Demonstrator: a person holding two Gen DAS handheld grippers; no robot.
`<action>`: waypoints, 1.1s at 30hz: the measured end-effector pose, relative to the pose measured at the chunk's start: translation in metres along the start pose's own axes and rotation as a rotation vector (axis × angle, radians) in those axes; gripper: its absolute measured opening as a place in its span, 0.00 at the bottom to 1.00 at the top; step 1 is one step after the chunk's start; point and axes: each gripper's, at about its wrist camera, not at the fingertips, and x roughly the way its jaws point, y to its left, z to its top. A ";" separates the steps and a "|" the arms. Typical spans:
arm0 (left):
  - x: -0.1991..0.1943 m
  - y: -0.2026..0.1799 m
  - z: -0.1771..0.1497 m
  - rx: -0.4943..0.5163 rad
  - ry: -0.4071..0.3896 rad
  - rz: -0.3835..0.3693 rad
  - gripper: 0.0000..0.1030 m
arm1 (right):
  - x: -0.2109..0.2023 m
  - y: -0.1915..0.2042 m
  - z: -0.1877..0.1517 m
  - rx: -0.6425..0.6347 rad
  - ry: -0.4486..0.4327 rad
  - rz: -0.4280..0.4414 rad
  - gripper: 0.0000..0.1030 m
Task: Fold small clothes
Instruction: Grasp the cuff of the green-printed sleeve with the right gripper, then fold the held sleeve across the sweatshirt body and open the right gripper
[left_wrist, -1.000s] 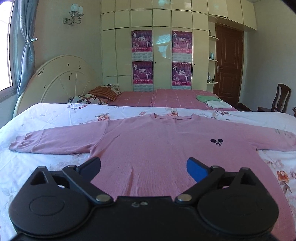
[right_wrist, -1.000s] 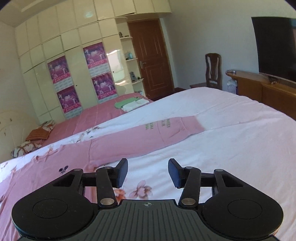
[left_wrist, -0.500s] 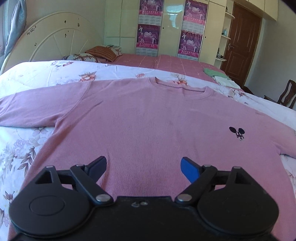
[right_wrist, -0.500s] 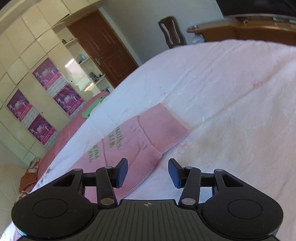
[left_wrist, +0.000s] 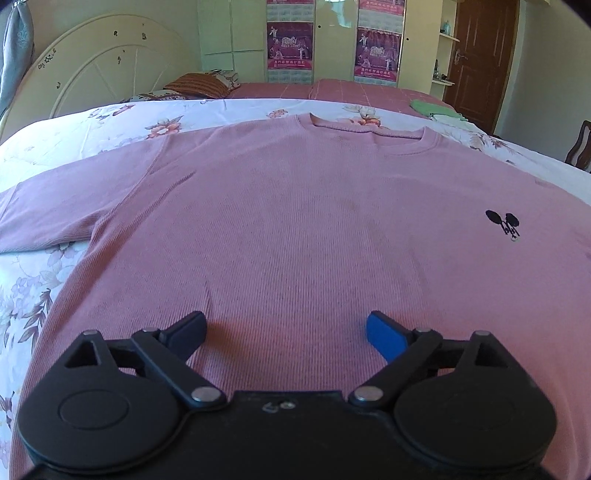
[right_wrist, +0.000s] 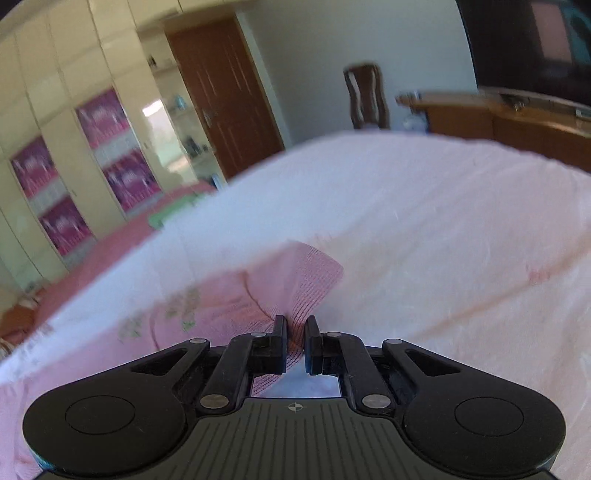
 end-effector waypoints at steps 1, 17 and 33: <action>-0.001 0.000 0.001 0.006 0.000 -0.002 0.90 | -0.002 -0.003 -0.003 -0.003 -0.014 0.011 0.07; -0.023 0.071 0.008 -0.020 -0.008 0.011 0.82 | -0.069 0.096 -0.046 -0.214 -0.053 0.130 0.07; -0.024 0.150 0.030 -0.033 -0.042 -0.091 0.59 | -0.084 0.369 -0.220 -0.633 0.128 0.500 0.07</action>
